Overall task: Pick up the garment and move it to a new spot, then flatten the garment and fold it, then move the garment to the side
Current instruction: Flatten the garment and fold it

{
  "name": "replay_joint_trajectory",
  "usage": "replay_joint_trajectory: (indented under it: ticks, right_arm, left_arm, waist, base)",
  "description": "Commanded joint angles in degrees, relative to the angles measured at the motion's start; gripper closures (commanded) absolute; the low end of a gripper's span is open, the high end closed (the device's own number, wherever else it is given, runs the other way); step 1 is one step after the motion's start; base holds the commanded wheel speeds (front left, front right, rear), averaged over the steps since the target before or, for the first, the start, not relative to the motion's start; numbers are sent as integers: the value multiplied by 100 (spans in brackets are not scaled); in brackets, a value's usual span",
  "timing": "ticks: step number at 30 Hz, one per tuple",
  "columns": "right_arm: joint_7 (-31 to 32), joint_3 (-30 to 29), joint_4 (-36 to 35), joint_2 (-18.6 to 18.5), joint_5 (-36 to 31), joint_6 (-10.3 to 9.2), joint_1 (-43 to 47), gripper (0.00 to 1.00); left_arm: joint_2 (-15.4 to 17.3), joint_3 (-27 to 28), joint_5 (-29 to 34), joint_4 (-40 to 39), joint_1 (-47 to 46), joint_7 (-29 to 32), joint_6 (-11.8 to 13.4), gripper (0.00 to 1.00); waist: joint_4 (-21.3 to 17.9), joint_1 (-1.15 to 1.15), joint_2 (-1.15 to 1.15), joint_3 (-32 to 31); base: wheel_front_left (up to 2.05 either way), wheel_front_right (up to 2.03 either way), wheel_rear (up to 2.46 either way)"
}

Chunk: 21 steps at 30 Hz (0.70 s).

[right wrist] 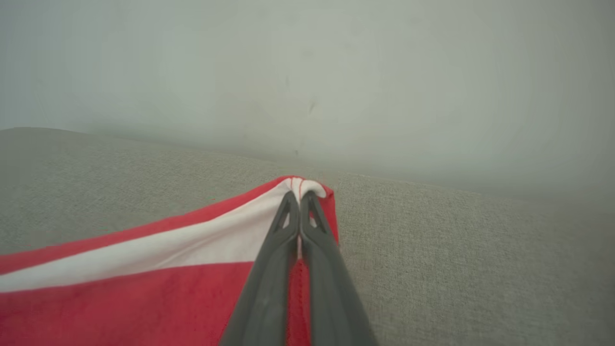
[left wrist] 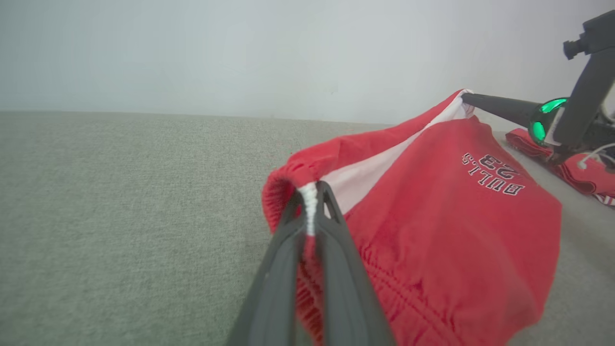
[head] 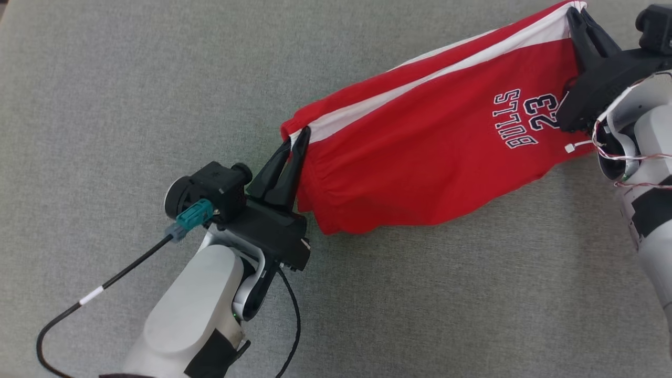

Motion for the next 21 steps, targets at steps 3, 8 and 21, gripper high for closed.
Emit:
replay_joint_trajectory:
  ticks: [3, 8, 21]
  right_arm:
    - [-171, 142, 414, 98, 7, -16, -243, 100]
    - [-448, 334, 864, 171, 127, -16, -387, 0]
    - [-735, 984, 1026, -113, 879, -16, 218, 0]
  left_arm:
    - [-60, -54, 57, 71, -138, -17, 9, 100]
    - [-96, -68, 124, 148, -118, -17, 9, 0]
    - [-159, 832, 762, -400, 870, -18, 143, 0]
  waist:
    - [91, -2, -1, 133]
    - [71, -2, -1, 36]
    - [-32, -2, -1, -647]
  base:
    - [0, 0, 0]
    - [0, 0, 0]
    - [0, 0, 0]
